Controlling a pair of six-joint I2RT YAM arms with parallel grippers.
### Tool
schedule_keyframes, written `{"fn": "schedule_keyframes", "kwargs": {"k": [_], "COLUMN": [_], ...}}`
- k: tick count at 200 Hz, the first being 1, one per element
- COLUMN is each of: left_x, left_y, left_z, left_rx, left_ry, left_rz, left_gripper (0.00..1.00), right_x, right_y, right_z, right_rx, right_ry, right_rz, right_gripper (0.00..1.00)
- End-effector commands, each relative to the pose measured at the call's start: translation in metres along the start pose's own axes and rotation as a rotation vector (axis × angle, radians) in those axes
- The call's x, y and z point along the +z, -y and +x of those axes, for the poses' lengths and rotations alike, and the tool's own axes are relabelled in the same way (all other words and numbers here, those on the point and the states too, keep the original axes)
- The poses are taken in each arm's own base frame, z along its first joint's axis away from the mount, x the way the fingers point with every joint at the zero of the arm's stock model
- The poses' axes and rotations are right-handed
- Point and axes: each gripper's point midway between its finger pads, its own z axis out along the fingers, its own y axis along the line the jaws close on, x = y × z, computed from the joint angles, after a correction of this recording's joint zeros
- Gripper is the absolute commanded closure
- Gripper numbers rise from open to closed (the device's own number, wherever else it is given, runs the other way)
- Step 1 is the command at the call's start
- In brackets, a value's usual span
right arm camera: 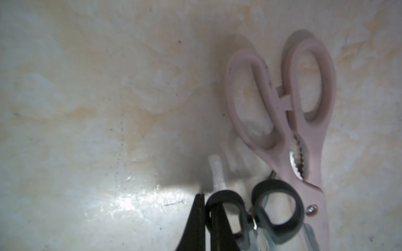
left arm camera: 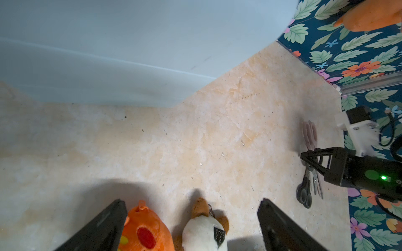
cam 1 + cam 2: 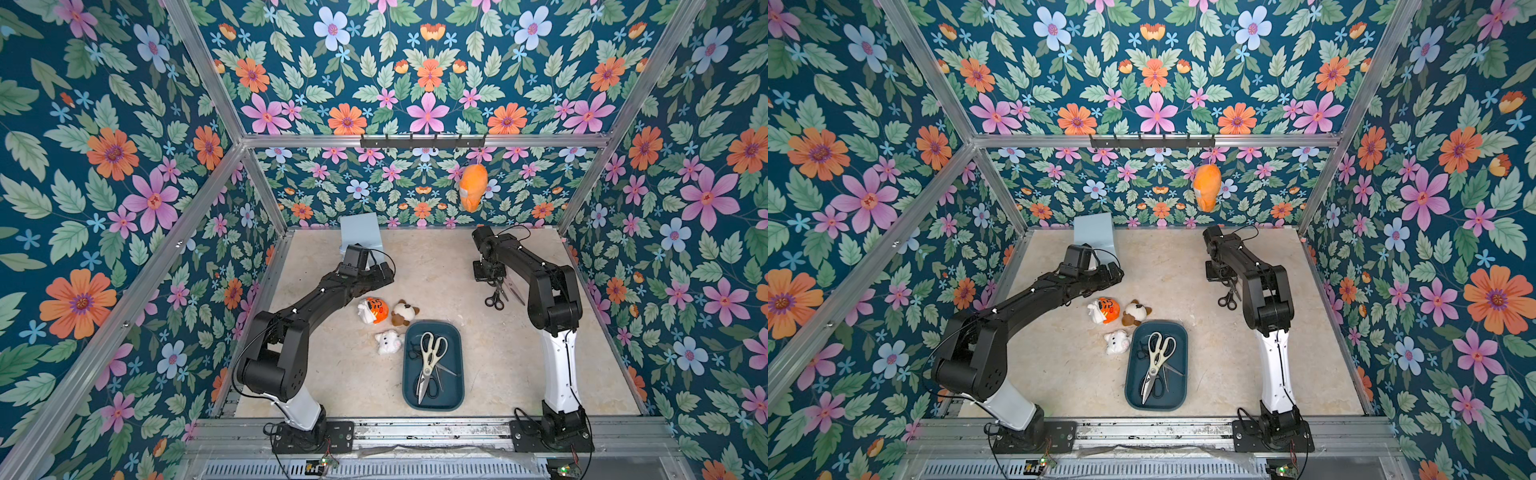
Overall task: Put the scissors into the storage box
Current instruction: Pick up the scissors from the center of the board.
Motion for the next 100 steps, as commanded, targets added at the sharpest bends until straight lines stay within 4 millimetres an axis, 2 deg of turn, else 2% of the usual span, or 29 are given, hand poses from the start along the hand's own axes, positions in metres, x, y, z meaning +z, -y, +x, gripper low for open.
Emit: {"fn": "schedule_keyframes", "kwargs": {"k": [1,22,47,73,100], "left_x": [-0.001,-0.003,-0.005,-0.005,-0.007], "left_y": [0.0,0.0,-0.002,-0.003,-0.003], "left_z": [-0.003,-0.003,-0.004,-0.003,0.0], "left_rx": [-0.002,-0.002,0.0,0.005,0.012], "left_ry": [0.011,0.022,0.036,0.045,0.045], "left_rz": [-0.007,-0.003,-0.004,-0.003,0.006], "left_gripper": [0.01,0.01,0.01,0.01,0.01], "right_x": [-0.025,-0.049,-0.083,-0.116,-0.151], "right_y": [0.004,0.006,-0.008,-0.034,-0.076], "right_z": [-0.006,-0.011,-0.007,0.011,0.043], "right_rx": [0.008,0.048,0.102,0.11,0.011], "right_ry": [0.017,0.032,0.045,0.058,0.089], "right_rz": [-0.002,-0.014,-0.062,-0.093,-0.146], "right_gripper": [1.0,1.0,1.0,1.0,1.0]}}
